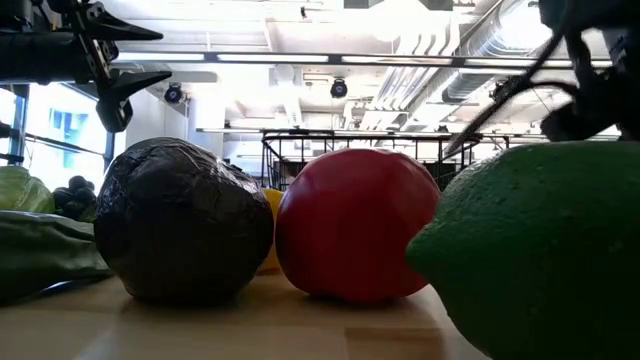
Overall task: Build produce basket
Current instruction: Put the purple eggplant into the black mesh basket
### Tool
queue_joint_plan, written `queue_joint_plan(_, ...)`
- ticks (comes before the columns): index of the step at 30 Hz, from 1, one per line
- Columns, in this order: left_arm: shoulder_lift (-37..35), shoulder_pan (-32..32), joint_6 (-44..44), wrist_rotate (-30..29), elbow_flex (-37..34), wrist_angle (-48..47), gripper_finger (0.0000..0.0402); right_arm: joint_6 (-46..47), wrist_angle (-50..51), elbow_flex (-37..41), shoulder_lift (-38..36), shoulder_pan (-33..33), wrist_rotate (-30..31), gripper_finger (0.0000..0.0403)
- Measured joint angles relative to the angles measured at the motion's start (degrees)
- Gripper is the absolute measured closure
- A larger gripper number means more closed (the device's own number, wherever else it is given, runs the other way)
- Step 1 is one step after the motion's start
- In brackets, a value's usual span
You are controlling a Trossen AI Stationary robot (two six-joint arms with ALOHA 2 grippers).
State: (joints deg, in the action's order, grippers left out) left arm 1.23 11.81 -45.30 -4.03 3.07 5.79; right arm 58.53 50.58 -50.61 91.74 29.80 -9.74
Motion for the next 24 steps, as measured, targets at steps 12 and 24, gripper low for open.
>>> queue_joint_plan(12,0.98,0.00,8.89,0.00,5.79,-4.29,0.0190,7.78,-6.90,0.00,-11.60,-0.02,1.86,0.0301)
queue_joint_plan(24,11.05,-0.01,23.75,-0.91,19.06,-16.00,0.0190,10.52,-20.27,0.00,-18.97,-3.47,17.15,0.0301)
